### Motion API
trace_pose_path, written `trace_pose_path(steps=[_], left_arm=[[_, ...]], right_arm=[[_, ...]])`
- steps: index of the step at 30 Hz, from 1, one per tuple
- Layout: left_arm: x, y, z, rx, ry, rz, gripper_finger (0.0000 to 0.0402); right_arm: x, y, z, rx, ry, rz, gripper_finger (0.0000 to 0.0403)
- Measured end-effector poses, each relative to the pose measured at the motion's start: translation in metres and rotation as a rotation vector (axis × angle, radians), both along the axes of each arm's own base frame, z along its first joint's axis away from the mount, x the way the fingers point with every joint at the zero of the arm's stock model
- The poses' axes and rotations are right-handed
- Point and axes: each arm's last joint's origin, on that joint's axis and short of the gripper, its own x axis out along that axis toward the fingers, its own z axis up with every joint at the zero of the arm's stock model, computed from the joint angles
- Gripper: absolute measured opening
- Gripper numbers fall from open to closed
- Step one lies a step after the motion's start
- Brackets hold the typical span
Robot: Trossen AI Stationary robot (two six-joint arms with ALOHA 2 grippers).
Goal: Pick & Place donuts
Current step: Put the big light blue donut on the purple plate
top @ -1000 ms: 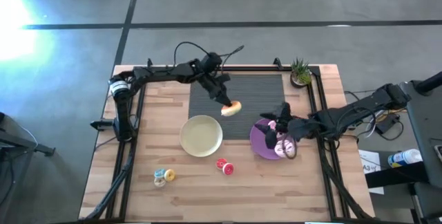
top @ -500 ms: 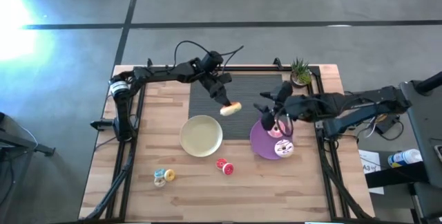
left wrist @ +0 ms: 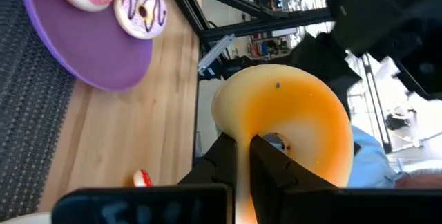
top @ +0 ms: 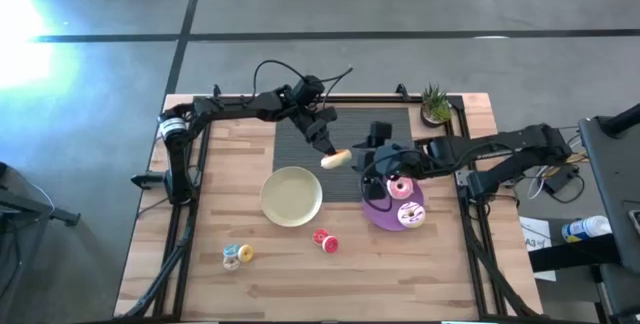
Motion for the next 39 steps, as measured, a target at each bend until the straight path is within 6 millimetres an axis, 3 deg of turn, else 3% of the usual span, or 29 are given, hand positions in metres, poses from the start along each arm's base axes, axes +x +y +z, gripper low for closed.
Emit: trace_pose_path(steps=[13,21,30,36,39], left_arm=[[0.006,-0.013,-0.001,0.011,0.026,0.006,0.0],[0.008,-0.017,-0.001,0.022,0.03,0.011,0.0],[0.01,-0.017,-0.003,0.074,0.036,0.063,0.0007],[0.011,-0.017,-0.004,0.126,0.05,0.128,0.0071],[0.012,-0.014,-0.005,0.191,0.059,0.199,0.0106]], right_arm=[[0.01,-0.009,0.001,-0.002,0.034,0.117,0.0233],[0.015,-0.01,-0.01,0.071,0.072,0.158,0.0211],[0.018,-0.013,-0.014,0.129,0.081,0.127,0.0123],[0.015,-0.013,-0.017,0.196,0.101,0.081,0.0039],[0.012,-0.013,-0.02,0.257,0.128,0.047,0.0017]])
